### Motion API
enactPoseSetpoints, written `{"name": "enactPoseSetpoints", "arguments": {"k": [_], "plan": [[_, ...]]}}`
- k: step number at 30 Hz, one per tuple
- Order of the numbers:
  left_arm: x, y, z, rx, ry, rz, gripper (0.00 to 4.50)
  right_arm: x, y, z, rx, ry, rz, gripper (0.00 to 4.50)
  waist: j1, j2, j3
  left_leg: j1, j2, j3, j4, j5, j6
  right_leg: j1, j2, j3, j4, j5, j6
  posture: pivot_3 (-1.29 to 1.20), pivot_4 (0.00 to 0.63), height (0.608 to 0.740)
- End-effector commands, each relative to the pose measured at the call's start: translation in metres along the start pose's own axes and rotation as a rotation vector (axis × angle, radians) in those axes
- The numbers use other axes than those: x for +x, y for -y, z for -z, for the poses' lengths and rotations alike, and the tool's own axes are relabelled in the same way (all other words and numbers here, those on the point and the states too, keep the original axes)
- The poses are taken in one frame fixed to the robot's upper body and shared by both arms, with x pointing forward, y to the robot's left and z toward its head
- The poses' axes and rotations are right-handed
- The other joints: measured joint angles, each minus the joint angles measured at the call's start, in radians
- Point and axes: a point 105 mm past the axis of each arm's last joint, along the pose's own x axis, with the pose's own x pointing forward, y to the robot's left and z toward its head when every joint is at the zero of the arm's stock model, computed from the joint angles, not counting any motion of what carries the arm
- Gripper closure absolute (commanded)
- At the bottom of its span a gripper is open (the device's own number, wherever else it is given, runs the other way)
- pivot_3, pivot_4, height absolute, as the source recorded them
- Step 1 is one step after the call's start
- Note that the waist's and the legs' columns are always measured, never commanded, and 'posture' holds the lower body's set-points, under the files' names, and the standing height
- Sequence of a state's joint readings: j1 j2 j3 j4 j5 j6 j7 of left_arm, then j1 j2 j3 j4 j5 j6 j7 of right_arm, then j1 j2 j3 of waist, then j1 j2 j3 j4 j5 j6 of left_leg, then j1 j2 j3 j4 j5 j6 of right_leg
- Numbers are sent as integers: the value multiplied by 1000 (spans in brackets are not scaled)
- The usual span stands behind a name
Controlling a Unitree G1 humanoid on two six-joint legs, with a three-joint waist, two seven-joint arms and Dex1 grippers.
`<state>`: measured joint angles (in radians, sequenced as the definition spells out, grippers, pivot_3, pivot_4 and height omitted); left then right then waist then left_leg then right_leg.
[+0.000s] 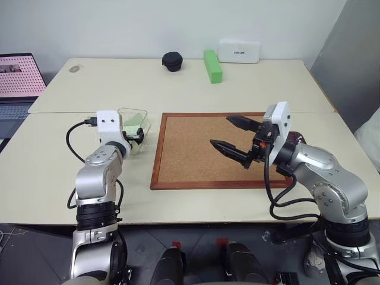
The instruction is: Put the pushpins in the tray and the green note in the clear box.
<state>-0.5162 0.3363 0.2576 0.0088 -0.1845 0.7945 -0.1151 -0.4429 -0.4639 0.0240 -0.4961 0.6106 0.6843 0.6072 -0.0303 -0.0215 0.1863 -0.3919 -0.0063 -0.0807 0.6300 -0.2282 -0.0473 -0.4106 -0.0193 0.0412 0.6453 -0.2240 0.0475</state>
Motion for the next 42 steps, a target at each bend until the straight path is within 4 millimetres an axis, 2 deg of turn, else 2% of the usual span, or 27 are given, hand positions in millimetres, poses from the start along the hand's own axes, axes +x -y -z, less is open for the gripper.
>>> {"name": "enactPoseSetpoints", "arguments": {"k": [1,7,13,16,18,21,24,27,29,32,35,38,42], "plan": [[-1,4,-11,-36,12,37,55,1,-2,-10,-37,30,-7,0,0,0,0,0,0,0,0,0,0,0,0,0,0,0,0,0,150,740],[-1,-4,-19,-55,34,-3,55,0,-1,-9,-36,28,0,0,-1,0,0,0,0,0,0,0,0,0,0,0,0,0,0,0,150,740],[-3,-9,-36,-21,102,-45,55,0,-1,-8,-38,29,4,0,0,0,0,0,0,0,0,0,0,0,0,0,0,0,0,0,150,740],[-7,-7,-49,51,164,-43,55,0,0,-8,-40,29,3,0,0,0,0,0,0,0,0,0,0,0,0,0,0,0,0,0,150,740],[-11,-3,-55,57,209,-18,55,-1,-1,-9,-43,29,3,0,-1,0,0,0,0,0,0,0,0,0,0,0,0,0,0,0,150,740],[-24,-6,-53,50,257,-25,55,-3,0,-12,-44,34,8,0,0,0,0,-1,0,0,0,0,0,-1,0,0,0,0,0,0,150,740],[-38,-8,-49,152,295,-46,55,-6,0,-15,-46,35,13,0,-4,0,0,0,0,1,-1,0,0,-1,-1,1,-1,0,0,0,150,740],[-46,8,-43,126,319,-14,55,-9,4,-13,-41,34,57,0,2,-1,0,-1,0,0,-1,0,0,-2,-1,1,0,0,-1,0,150,740],[-47,25,-41,103,329,45,55,-10,12,-3,-72,-9,119,0,7,-1,0,-2,-1,0,0,0,0,-1,-1,0,-1,0,0,0,150,740],[-49,56,-38,88,331,178,55,-12,28,9,-117,-47,238,0,7,-1,0,-2,-1,1,1,0,0,-1,-2,0,-1,0,0,0,150,740],[-54,83,-32,104,321,292,55,-21,52,22,-157,-98,450,0,4,-1,0,-1,-1,1,0,0,0,-1,-1,0,-1,0,0,0,150,740],[-56,93,-23,108,312,329,55,-33,65,33,-165,-128,619,0,1,-1,0,-1,0,1,0,0,0,-1,-1,1,0,0,-1,0,150,740],[-56,96,-8,-13,276,316,55,-42,61,52,-159,-163,708,0,-1,-1,0,-2,0,1,0,0,0,-2,-1,2,0,0,-1,0,150,740]]}}
